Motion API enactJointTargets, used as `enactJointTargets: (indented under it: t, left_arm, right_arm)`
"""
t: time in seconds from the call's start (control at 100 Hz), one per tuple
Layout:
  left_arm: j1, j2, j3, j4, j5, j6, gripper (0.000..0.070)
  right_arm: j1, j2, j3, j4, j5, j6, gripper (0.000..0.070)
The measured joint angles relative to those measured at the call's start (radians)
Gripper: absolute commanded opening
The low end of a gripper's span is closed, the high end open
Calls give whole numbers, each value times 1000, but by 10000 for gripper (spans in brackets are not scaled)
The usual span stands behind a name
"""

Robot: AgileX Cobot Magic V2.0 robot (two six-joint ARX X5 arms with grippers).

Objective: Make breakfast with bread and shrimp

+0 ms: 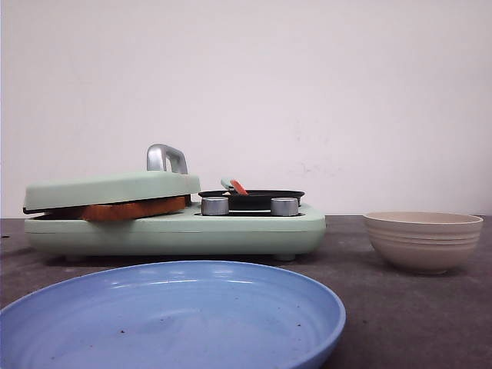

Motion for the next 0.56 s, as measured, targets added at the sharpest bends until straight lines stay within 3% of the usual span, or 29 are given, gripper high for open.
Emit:
enactJointTargets:
  t: [0.13,0.45,0.56]
  left_arm:
    - [0,0,0,0,0,0,16]
    - [0,0,0,0,0,0,16]
    - [0,0,0,0,0,0,16]
  right_arm:
    - [-7,-50,-82,-4,-16,0,0]
    - [-1,-92,-179,-5,-158,-4,0]
    - [12,-93,-179,-3,-159,-16,0]
